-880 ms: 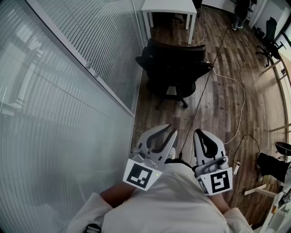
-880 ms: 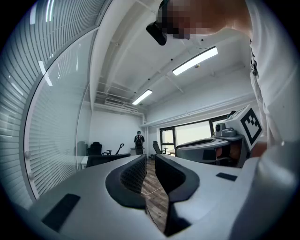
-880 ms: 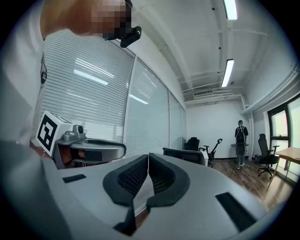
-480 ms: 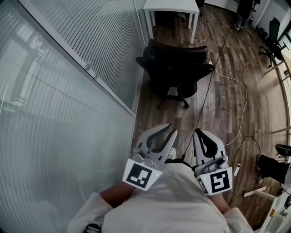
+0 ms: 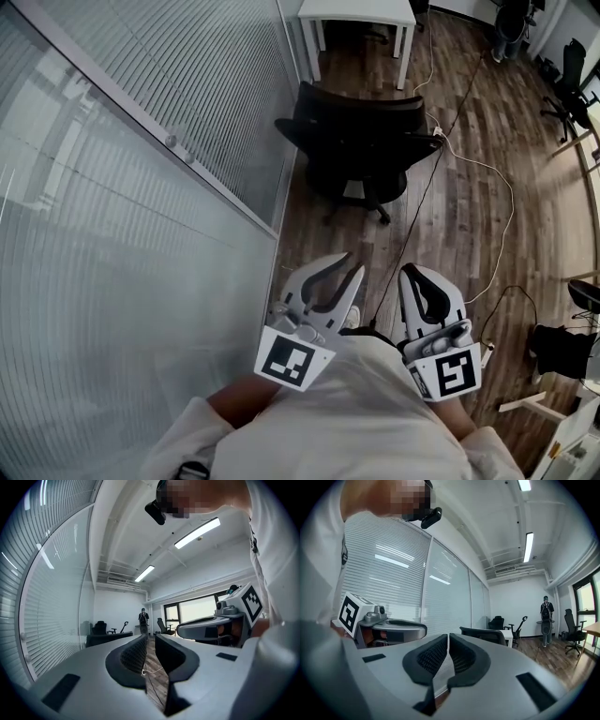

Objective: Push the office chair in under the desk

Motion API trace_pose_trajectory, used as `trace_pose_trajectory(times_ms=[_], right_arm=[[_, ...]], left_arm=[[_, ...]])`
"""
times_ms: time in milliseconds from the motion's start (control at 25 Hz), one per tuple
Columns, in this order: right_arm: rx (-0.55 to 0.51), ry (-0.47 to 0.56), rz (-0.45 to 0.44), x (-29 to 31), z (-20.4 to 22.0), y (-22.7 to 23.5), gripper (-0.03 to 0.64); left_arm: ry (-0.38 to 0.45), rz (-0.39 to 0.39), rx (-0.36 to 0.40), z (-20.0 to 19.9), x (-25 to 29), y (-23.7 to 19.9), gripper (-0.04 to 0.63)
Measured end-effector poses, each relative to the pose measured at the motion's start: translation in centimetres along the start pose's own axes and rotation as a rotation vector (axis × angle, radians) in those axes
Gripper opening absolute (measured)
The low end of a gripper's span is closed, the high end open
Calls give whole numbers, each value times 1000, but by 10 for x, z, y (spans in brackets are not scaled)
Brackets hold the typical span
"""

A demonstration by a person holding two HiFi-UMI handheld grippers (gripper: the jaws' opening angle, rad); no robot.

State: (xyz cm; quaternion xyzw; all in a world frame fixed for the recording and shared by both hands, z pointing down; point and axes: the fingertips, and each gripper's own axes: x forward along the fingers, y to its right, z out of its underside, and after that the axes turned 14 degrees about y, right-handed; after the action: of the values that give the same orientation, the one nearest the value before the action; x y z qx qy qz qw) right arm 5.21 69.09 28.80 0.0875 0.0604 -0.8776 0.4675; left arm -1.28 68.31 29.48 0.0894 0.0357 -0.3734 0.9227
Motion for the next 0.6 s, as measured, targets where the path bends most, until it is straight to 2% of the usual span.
trace_pose_trajectory(times_ms=[240, 600], right_arm=[[10, -1, -3, 1, 6, 10, 35], [-8, -9, -26, 20, 16, 23, 35]], left_arm=[[-16, -9, 8, 10, 8, 2, 78], [-27, -14, 27, 19, 24, -16, 78]])
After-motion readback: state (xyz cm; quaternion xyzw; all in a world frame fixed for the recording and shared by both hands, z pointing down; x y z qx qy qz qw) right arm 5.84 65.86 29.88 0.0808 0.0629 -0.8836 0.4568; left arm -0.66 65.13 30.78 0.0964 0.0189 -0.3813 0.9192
